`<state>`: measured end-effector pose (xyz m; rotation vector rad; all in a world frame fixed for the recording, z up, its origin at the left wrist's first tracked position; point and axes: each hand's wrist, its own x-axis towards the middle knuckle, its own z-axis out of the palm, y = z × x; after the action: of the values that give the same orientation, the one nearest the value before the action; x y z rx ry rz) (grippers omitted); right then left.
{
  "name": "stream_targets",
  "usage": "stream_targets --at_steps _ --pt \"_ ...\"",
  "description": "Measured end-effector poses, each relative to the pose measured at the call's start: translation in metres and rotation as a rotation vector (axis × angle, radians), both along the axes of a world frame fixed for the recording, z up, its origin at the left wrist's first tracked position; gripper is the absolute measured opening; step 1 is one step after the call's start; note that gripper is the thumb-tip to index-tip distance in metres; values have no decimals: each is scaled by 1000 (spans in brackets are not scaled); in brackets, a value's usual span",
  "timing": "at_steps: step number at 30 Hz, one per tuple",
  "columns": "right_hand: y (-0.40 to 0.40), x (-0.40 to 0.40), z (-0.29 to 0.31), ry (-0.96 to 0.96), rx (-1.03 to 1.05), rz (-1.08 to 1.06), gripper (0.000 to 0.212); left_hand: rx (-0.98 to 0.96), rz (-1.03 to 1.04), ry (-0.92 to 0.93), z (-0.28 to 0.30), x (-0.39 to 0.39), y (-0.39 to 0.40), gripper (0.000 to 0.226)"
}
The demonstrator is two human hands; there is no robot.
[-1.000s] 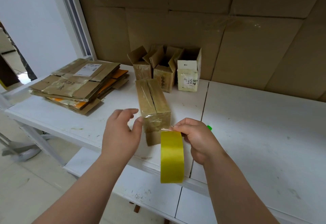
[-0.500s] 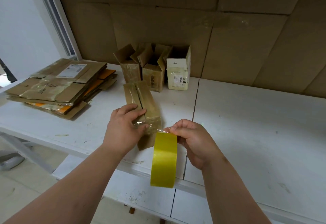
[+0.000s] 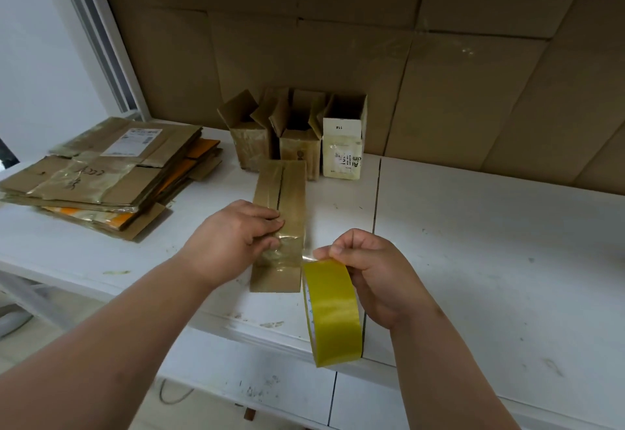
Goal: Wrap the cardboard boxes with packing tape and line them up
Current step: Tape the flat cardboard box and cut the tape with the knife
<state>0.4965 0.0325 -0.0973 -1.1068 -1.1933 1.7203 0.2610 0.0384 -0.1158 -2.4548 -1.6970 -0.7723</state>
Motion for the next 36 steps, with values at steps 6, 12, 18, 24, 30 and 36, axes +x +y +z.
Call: stream_targets --at_steps 6,12,18,24,30,36 --pt "-4 -8 10 103 -61 7 18 -151 -30 4 7 2 -3 48" --pt "-12 -16 13 95 -9 32 16 -105 66 -327 28 21 -27 40" --pt "-18 -25 10 -46 173 13 16 -451 33 -689 49 45 -56 10" --pt "-31 -35 11 -258 333 -26 21 -458 112 -685 42 40 -59 8" --pt "-38 -39 11 -364 375 -64 19 -373 162 -554 42 36 -63 14" --pt "-44 -36 10 -353 349 -66 10 -278 254 -455 42 38 -68 12"
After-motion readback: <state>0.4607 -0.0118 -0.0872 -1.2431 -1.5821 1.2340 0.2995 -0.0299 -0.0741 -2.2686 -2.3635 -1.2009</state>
